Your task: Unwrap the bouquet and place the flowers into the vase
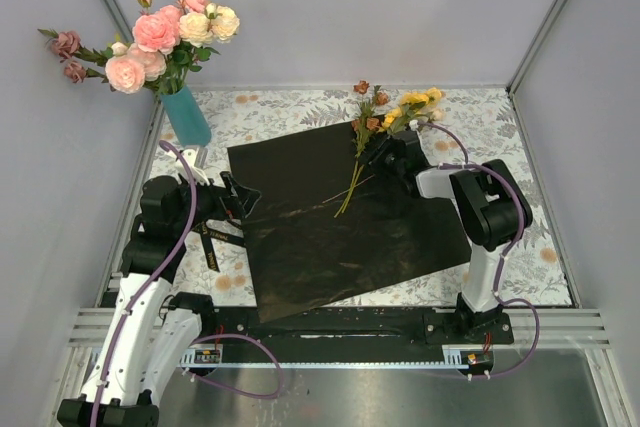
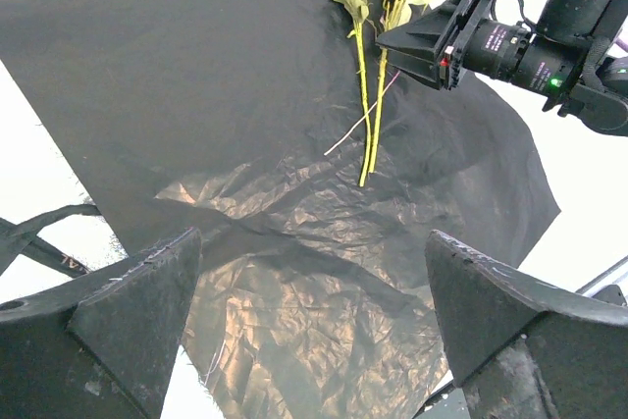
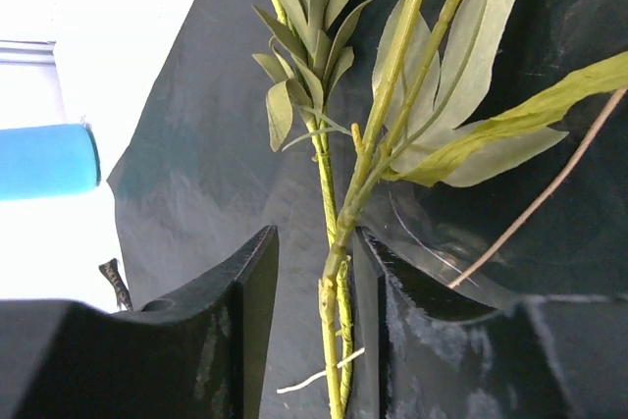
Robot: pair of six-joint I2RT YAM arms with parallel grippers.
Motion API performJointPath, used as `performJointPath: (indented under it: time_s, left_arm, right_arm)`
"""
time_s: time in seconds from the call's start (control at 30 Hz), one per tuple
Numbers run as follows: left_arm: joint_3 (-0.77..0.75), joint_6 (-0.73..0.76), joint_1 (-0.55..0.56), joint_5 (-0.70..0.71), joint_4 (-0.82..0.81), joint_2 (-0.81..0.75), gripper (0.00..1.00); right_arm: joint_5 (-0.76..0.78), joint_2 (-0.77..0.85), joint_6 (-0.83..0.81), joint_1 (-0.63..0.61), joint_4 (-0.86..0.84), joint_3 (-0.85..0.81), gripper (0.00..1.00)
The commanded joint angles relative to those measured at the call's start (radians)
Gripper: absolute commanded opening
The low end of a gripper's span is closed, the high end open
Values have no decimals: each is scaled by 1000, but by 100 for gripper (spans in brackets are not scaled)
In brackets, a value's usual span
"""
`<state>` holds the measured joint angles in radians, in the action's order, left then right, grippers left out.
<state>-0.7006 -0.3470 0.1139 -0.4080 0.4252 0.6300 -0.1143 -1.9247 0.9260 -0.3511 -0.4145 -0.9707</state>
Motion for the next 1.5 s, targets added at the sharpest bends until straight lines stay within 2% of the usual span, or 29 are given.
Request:
performJointPath:
  time_s: [0.0,0.13,0.47,0.73,0.97,1.2,1.33,1.47]
  left_arm:
    - [-27,8,3,26,-25,-10,99]
    - [-31,16,3,12,-19,-4,99]
    - [-34,25,3,26,-11,-7,99]
    - [-40,16,4,83,-2,-24,99]
    - [-33,16,12,40,-20,-15,99]
    - [-28,17,43,-40,-68,-10,95]
    - [-43,-38,55,-136,-124,14,92]
    - [-46,-161,85,-213,-252,34,89]
  right_arm:
    - [11,-36,39,6,-47,-48,41]
    - [16,-45,40,6,-53,-53,32]
    - [34,15,33,11,-121,-2,1]
    - [61,173,13,12,-135,75,0]
    - [35,326,-21,11,-107,105,0]
    - [-140,461,-99,11,-147,147,0]
    - [-295,524,-96,3,-274,219,0]
    - [-436,581,-84,-29,-417,288,0]
